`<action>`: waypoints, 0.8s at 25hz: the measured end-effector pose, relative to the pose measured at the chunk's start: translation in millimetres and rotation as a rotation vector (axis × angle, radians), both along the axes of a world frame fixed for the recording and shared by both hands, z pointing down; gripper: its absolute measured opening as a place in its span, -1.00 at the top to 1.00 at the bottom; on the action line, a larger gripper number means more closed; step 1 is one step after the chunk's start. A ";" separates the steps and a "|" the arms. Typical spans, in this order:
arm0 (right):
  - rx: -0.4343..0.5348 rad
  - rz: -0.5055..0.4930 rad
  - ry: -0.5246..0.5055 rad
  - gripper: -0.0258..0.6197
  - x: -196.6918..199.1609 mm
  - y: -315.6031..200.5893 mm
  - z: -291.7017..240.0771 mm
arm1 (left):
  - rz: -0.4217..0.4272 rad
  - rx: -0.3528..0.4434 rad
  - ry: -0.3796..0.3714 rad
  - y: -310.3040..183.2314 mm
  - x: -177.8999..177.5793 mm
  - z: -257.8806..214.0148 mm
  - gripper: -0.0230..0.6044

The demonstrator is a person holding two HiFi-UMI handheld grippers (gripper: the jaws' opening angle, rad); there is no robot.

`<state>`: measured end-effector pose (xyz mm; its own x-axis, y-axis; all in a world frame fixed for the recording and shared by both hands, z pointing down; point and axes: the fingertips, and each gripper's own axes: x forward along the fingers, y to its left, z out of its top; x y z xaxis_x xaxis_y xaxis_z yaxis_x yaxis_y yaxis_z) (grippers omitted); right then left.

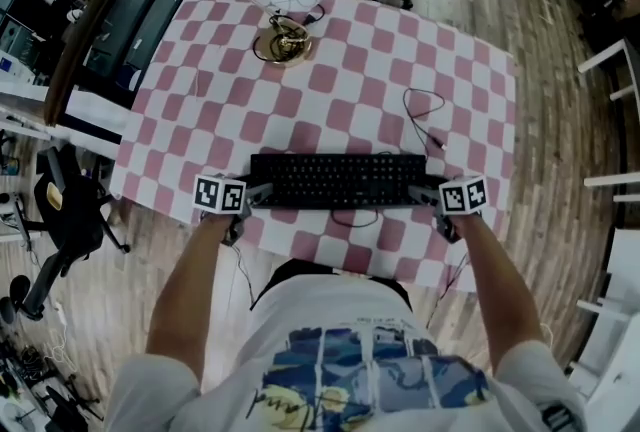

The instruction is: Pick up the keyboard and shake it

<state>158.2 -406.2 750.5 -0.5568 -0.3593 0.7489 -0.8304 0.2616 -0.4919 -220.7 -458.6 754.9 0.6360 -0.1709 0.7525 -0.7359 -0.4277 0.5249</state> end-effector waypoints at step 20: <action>0.286 -0.090 0.089 0.34 -2.6 -6.4 -72.9 | -0.137 0.238 -0.018 -0.9 -14.2 -72.4 0.12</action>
